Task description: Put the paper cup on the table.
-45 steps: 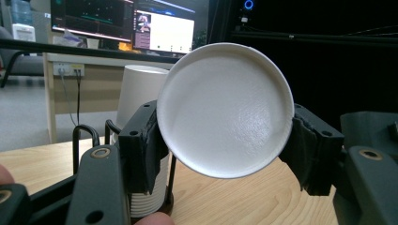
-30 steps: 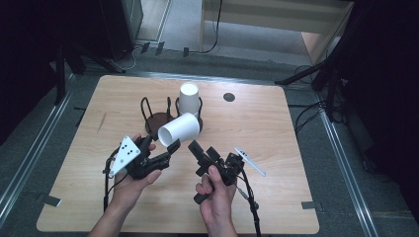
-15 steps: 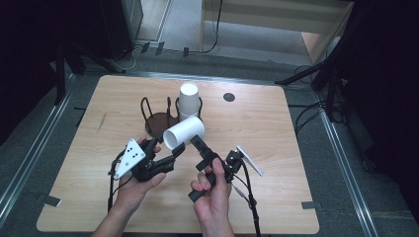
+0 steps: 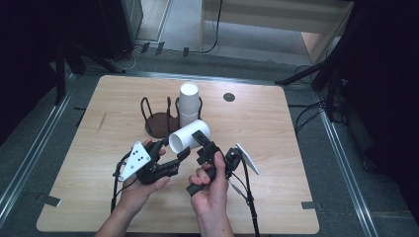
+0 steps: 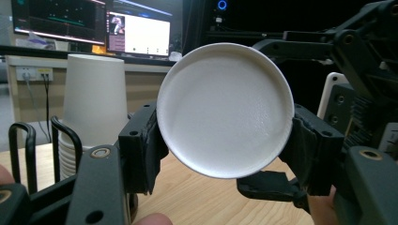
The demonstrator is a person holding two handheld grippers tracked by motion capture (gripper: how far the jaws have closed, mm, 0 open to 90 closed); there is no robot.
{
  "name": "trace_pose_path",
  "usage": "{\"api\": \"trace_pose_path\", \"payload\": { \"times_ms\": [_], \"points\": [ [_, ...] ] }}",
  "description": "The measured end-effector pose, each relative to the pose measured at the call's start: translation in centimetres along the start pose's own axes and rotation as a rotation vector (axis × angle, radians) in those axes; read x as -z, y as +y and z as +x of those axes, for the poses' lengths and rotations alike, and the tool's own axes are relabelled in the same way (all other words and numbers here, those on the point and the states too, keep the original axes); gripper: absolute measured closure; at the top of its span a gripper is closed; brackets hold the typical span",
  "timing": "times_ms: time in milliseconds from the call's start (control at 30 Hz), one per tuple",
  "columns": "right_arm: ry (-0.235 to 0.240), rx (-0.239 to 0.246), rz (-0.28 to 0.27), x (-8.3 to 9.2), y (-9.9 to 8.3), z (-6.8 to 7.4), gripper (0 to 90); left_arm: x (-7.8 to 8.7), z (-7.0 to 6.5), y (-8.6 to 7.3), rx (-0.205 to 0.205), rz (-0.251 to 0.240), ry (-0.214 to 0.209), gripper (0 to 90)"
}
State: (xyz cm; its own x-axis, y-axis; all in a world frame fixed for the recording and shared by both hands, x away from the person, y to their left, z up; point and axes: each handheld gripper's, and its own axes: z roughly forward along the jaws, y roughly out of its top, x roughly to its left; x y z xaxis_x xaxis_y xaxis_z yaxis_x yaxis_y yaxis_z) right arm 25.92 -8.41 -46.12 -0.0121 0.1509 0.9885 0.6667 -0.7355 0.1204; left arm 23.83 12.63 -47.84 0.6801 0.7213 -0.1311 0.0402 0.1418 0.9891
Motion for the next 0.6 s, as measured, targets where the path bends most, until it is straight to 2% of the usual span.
{"api": "trace_pose_path", "payload": {
  "times_ms": [267,600],
  "points": [
    [-0.005,-0.049,-0.001,-0.6,0.5,-0.5,0.0,-0.1,-0.3,-0.2,-0.016,0.007,-0.011,35.9],
    [0.003,-0.094,0.016,-1.5,1.0,-1.3,0.0,-0.2,-0.3,-0.3,-0.015,0.017,-0.018,35.9]
  ]
}}
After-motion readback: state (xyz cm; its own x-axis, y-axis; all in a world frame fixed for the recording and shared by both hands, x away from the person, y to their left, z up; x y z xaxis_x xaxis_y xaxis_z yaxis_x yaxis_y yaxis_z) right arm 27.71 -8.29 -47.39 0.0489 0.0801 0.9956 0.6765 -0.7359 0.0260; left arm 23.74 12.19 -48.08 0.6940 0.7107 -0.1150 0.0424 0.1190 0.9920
